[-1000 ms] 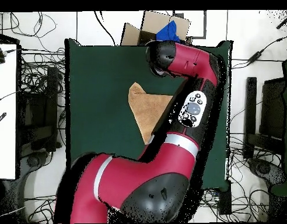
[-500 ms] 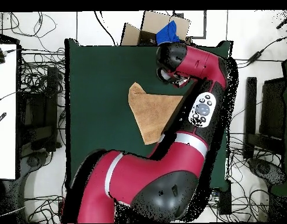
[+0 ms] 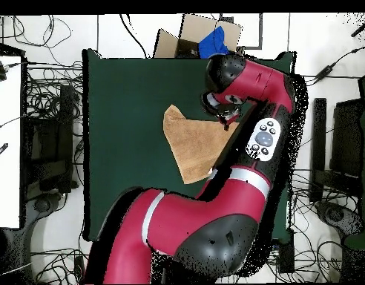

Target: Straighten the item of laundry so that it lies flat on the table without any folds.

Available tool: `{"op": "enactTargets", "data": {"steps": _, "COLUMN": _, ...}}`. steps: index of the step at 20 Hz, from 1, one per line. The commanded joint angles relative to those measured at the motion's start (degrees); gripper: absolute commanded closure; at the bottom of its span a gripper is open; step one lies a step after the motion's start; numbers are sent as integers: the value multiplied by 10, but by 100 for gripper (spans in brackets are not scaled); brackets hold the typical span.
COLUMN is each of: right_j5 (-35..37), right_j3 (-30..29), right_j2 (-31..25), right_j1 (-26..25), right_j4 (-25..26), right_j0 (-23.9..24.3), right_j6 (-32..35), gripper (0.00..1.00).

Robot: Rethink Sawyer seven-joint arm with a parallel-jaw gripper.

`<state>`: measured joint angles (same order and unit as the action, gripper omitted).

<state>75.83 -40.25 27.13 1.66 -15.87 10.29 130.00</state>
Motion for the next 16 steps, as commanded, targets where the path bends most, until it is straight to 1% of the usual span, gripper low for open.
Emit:
{"op": "enactTargets", "data": {"steps": 1, "right_j5": -24, "right_j3": -33, "right_j2": -47, "right_j1": -12, "right_j4": 13, "right_j0": -13, "right_j6": 58, "gripper": 0}}
{"op": "enactTargets", "data": {"steps": 4, "right_j5": -43, "right_j3": -39, "right_j2": -42, "right_j1": -11, "right_j4": 11, "right_j0": -19, "right_j6": 81, "gripper": 0}}
{"op": "enactTargets", "data": {"steps": 8, "right_j5": -108, "right_j3": -56, "right_j2": -29, "right_j1": -3, "right_j4": 15, "right_j0": -35, "right_j6": 123, "gripper": 0}}
{"op": "enactTargets", "data": {"steps": 9, "right_j5": -138, "right_j3": -66, "right_j2": -27, "right_j1": 1, "right_j4": 17, "right_j0": -40, "right_j6": 135, "gripper": 0}}
{"op": "enactTargets", "data": {"steps": 11, "right_j5": -173, "right_j3": -79, "right_j2": -21, "right_j1": 7, "right_j4": 19, "right_j0": -49, "right_j6": 150, "gripper": 0}}
{"op": "enactTargets", "data": {"steps": 16, "right_j5": -219, "right_j3": -114, "right_j2": -13, "right_j1": 23, "right_j4": 5, "right_j0": -63, "right_j6": 181, "gripper": 0}}
